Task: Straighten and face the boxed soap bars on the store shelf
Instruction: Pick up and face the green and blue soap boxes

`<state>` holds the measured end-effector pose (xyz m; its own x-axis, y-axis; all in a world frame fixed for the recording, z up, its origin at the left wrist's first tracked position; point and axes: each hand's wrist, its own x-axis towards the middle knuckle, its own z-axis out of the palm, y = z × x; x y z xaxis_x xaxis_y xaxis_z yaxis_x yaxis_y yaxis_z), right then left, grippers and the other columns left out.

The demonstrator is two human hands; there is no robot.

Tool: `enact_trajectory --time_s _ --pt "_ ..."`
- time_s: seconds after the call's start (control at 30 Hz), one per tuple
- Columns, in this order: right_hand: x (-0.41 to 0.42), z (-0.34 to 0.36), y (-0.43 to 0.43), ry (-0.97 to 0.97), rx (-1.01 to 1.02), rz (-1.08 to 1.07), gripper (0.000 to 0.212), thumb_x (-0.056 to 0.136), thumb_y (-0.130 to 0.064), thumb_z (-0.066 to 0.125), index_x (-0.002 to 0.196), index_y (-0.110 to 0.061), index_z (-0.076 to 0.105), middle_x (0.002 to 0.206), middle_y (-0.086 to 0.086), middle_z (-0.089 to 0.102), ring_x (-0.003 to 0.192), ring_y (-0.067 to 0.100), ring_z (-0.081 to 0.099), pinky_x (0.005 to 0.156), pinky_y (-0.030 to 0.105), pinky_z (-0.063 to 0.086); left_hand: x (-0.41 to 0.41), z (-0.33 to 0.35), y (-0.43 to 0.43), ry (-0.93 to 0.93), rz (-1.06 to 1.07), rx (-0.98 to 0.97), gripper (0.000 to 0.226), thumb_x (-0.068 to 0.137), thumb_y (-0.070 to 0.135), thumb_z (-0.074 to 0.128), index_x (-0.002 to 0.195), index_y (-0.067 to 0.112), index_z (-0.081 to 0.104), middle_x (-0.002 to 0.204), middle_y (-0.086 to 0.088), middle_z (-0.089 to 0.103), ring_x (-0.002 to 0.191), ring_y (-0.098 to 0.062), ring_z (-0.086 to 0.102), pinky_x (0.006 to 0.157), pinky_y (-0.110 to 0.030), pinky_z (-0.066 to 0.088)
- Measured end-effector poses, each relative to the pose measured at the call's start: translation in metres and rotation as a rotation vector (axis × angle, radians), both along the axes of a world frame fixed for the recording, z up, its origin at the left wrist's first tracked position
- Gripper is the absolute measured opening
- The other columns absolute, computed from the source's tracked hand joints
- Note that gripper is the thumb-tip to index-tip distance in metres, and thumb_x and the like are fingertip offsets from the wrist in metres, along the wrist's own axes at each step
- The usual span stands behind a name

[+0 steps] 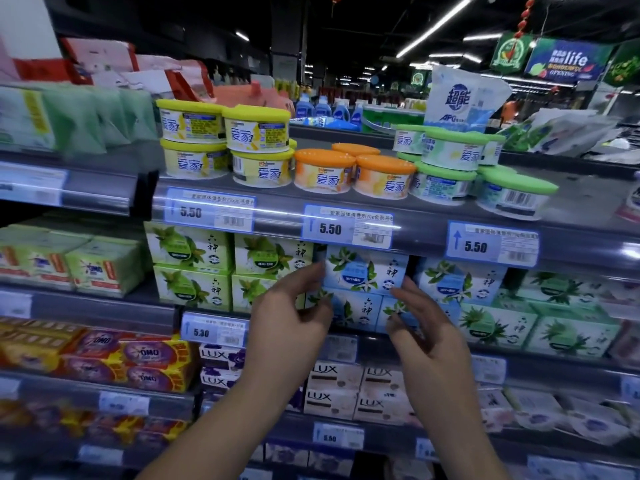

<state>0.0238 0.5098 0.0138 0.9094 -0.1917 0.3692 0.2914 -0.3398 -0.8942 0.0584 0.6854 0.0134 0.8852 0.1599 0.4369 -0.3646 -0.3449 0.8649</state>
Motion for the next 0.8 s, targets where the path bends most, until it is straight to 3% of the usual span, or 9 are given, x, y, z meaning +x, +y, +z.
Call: enact_trajectory --time_s 0.13,0.2,0.33,0.43,0.53,0.6,0.7,0.73,0.8 --pt "-0.011 0.002 0.006 -0.085 -0.025 -0.093 0.033 0.1 -0.008 0.063 0.114 -0.038 0.068 0.144 -0.026 0.054 0.11 -0.028 0.052 0.077 -0.005 0.044 -0.002 0.002 0.008 0.018 -0.07 0.03 0.048 0.093 0.016 0.071 0.137 0.034 0.064 0.12 0.022 0.067 0.092 0.032 0.054 0.069 0.007 0.042" --pt "-0.016 0.007 0.017 -0.147 -0.061 -0.111 0.036 0.098 -0.006 0.064 0.107 -0.041 0.066 0.133 -0.026 0.061 0.11 -0.02 0.057 0.078 -0.002 0.046 -0.006 0.005 0.018 -0.008 -0.063 0.036 0.045 0.093 0.016 0.071 0.132 0.039 0.065 0.116 0.026 0.067 0.096 0.025 0.058 0.069 0.002 0.046" --pt "-0.013 0.018 0.058 -0.09 -0.112 0.025 0.033 0.097 -0.017 0.063 0.107 -0.049 0.063 0.106 -0.024 0.07 0.074 -0.006 0.066 0.058 0.014 0.051 -0.009 0.004 0.053 -0.129 0.113 -0.073 0.041 0.091 0.012 0.069 0.12 0.039 0.061 0.114 0.016 0.063 0.102 0.003 0.063 0.068 -0.017 0.054" --pt "0.004 0.022 0.088 0.051 -0.165 0.131 0.037 0.096 -0.02 0.064 0.112 -0.052 0.054 0.095 -0.014 0.072 0.074 -0.005 0.065 0.055 0.013 0.049 -0.006 0.001 0.075 -0.117 0.169 -0.08 0.048 0.091 0.013 0.068 0.13 0.037 0.052 0.125 0.017 0.053 0.106 0.002 0.061 0.078 -0.027 0.058" --pt "0.019 0.019 0.11 0.124 -0.235 0.152 0.04 0.093 -0.023 0.064 0.115 -0.05 0.044 0.097 -0.018 0.066 0.083 -0.01 0.064 0.055 0.014 0.051 -0.004 0.002 0.081 -0.075 0.145 -0.026 0.057 0.092 0.01 0.068 0.141 0.033 0.048 0.128 0.022 0.049 0.108 0.008 0.059 0.082 -0.031 0.061" --pt "0.024 0.016 0.12 0.118 -0.285 0.125 0.04 0.093 -0.024 0.065 0.116 -0.047 0.04 0.117 -0.023 0.053 0.089 -0.016 0.059 0.057 0.008 0.05 -0.004 0.003 0.081 -0.074 0.138 -0.001 0.062 0.091 0.009 0.068 0.146 0.029 0.048 0.124 0.027 0.049 0.107 0.011 0.059 0.084 -0.034 0.061" --pt "0.028 0.011 0.129 0.08 -0.29 0.071 0.039 0.093 -0.022 0.067 0.111 -0.044 0.04 0.144 -0.013 0.037 0.094 -0.017 0.056 0.062 0.002 0.046 -0.002 0.006 0.082 -0.078 0.142 0.03 0.064 0.089 0.011 0.068 0.148 0.028 0.048 0.122 0.034 0.048 0.105 0.014 0.058 0.083 -0.032 0.06" --pt "0.029 0.01 0.13 0.069 -0.269 0.064 0.04 0.092 -0.021 0.067 0.109 -0.044 0.04 0.14 -0.006 0.046 0.091 -0.014 0.058 0.061 0.003 0.046 -0.001 0.005 0.083 -0.081 0.14 0.04 0.064 0.089 0.012 0.069 0.148 0.028 0.049 0.123 0.033 0.049 0.106 0.014 0.058 0.084 -0.032 0.06" --pt "0.03 0.009 0.132 0.057 -0.201 0.06 0.042 0.091 -0.018 0.068 0.108 -0.046 0.041 0.109 -0.003 0.064 0.081 -0.007 0.062 0.057 0.008 0.047 0.001 0.004 0.086 -0.082 0.128 0.04 0.064 0.089 0.014 0.069 0.148 0.027 0.049 0.127 0.023 0.056 0.109 0.011 0.058 0.087 -0.036 0.06"
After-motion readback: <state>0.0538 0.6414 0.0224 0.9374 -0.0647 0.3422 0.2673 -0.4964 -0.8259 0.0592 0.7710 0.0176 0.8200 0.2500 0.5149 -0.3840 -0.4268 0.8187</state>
